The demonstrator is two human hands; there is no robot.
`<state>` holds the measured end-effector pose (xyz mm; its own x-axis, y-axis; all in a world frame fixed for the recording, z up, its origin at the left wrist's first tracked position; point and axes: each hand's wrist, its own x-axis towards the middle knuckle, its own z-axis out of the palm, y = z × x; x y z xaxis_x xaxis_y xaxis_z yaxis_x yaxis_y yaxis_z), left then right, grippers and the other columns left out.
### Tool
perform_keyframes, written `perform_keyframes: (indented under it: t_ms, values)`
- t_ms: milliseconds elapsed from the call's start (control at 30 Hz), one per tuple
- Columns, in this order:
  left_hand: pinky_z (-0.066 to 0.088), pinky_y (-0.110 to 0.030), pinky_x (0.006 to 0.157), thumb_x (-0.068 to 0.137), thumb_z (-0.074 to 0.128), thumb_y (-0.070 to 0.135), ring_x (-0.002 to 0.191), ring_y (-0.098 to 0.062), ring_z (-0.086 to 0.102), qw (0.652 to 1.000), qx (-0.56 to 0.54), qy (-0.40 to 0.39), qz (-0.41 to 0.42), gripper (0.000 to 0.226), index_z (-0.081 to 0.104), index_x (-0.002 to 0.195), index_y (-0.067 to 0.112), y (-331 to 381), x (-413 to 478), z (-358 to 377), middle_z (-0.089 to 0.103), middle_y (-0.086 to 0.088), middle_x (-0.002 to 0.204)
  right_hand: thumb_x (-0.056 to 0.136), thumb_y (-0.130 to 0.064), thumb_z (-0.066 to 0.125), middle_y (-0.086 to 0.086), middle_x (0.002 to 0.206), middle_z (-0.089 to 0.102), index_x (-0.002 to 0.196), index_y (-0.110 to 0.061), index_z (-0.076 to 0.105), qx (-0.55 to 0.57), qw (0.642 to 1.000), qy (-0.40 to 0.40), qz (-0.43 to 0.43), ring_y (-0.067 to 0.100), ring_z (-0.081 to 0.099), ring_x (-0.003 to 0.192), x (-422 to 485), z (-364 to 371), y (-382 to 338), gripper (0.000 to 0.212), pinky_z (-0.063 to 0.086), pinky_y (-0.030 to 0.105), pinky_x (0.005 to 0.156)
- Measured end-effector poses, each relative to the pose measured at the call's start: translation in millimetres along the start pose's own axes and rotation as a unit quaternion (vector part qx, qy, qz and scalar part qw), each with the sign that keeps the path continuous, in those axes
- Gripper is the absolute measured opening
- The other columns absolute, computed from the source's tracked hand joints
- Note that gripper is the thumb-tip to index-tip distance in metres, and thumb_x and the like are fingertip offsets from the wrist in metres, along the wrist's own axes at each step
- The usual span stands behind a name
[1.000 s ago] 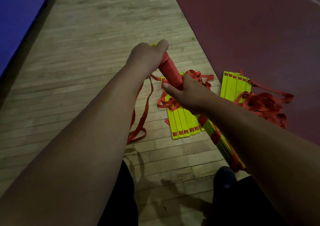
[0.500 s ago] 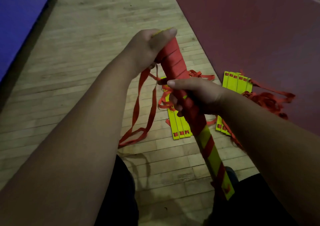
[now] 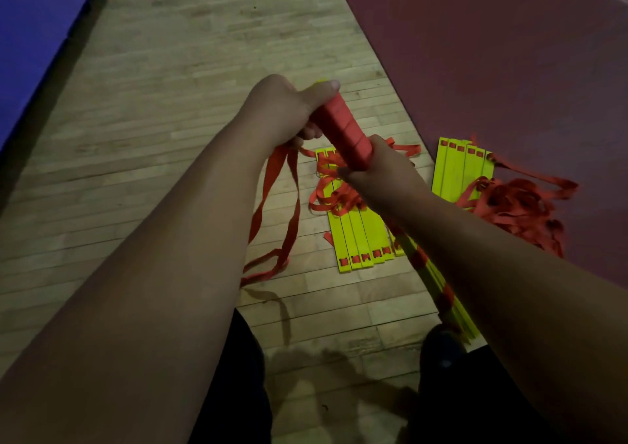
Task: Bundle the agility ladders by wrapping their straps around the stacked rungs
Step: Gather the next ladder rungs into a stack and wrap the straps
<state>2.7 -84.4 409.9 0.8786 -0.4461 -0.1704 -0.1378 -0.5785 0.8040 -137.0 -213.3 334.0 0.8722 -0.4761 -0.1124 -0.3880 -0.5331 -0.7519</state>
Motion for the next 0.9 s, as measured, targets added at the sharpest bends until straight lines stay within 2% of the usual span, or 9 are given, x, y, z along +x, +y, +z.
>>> perform_keyframes:
  t_ms: [200,333,400,500,533,633,767,833,900]
  values:
    - [0.058,-0.025,0.053,0.090,0.060,0.085,0.054,-0.017,0.072,0.990,-0.060,-0.032,-0.125,0.079,0.073,0.105,0.009,0.7,-9.1,7.9,0.080,-0.007,0.076,0.096,-0.029,0.072,0.015,0.122,0.055,0.135,-0.016,0.041,-0.159,0.985,0.057,-0.026,0.036,0.063,0.102,-2.3,15.8,6.1,0.051,0.057,0.051,0.086]
    - [0.053,-0.023,0.049,0.097,0.056,0.073,0.047,-0.014,0.062,0.988,-0.070,-0.005,-0.134,0.064,0.073,0.109,0.012,-2.0,-7.8,11.9,0.074,-0.003,0.065,0.096,-0.033,0.071,0.015,0.123,0.051,0.138,-0.015,0.039,-0.200,0.977,0.036,-0.059,0.037,0.058,0.107,-4.3,19.4,7.0,0.056,0.055,0.053,0.092]
    - [0.048,-0.022,0.048,0.097,0.056,0.066,0.046,-0.012,0.057,0.992,-0.063,0.014,-0.112,0.058,0.075,0.104,0.012,-0.6,-6.1,7.8,0.071,-0.001,0.063,0.095,-0.031,0.072,0.012,0.125,0.052,0.141,-0.017,0.040,-0.166,0.984,0.002,-0.060,0.030,0.060,0.104,-1.2,9.7,0.3,0.058,0.054,0.043,0.083]
    - [0.045,-0.024,0.051,0.095,0.057,0.071,0.048,-0.012,0.052,0.997,-0.057,0.012,-0.057,0.062,0.077,0.095,0.012,5.9,-4.5,-5.6,0.066,0.001,0.063,0.092,-0.031,0.082,0.002,0.113,0.065,0.142,-0.026,0.046,-0.016,0.994,-0.097,-0.049,0.018,0.069,0.087,0.9,-17.3,-12.9,0.062,0.053,0.025,0.066]
    - [0.043,-0.025,0.050,0.095,0.057,0.073,0.049,-0.012,0.050,0.997,-0.065,0.005,-0.040,0.063,0.077,0.092,0.013,7.4,-4.1,-10.9,0.064,0.001,0.062,0.091,-0.034,0.084,0.000,0.109,0.069,0.137,-0.030,0.052,0.052,0.988,-0.139,-0.033,0.017,0.072,0.087,0.2,-24.1,-14.9,0.057,0.056,0.025,0.069]
    - [0.035,-0.025,0.048,0.095,0.059,0.073,0.049,-0.011,0.042,0.991,-0.130,-0.029,-0.006,0.057,0.072,0.082,0.020,6.6,-5.3,-25.0,0.056,0.002,0.059,0.091,-0.049,0.080,0.004,0.100,0.075,0.109,-0.028,0.074,0.196,0.951,-0.239,0.028,0.026,0.073,0.092,-2.6,-37.2,-10.4,0.028,0.057,0.044,0.086]
    - [0.038,-0.025,0.048,0.097,0.059,0.074,0.050,-0.011,0.044,0.983,-0.168,-0.061,0.037,0.056,0.072,0.082,0.022,1.0,-6.3,-31.6,0.056,0.002,0.061,0.096,-0.047,0.066,0.016,0.097,0.072,0.122,-0.009,0.070,0.317,0.864,-0.382,0.088,0.038,0.075,0.088,-9.8,-42.7,-5.9,0.047,0.062,0.050,0.080]
    - [0.044,-0.026,0.051,0.095,0.060,0.077,0.052,-0.013,0.051,0.987,-0.147,-0.046,0.040,0.060,0.073,0.085,0.019,0.2,-6.0,-29.7,0.063,-0.001,0.063,0.097,-0.044,0.065,0.012,0.085,0.066,0.120,-0.020,0.076,0.315,0.864,-0.385,0.076,0.031,0.069,0.073,-12.1,-43.8,-8.5,0.035,0.060,0.044,0.072]
    - [0.050,-0.029,0.056,0.091,0.062,0.082,0.056,-0.016,0.061,0.992,-0.121,-0.020,0.033,0.067,0.074,0.088,0.016,-2.7,-5.2,-26.6,0.072,-0.004,0.067,0.097,-0.043,0.068,0.009,0.079,0.060,0.104,-0.030,0.080,0.294,0.885,-0.355,0.070,0.026,0.059,0.065,-11.1,-41.5,-9.8,0.019,0.055,0.039,0.067]
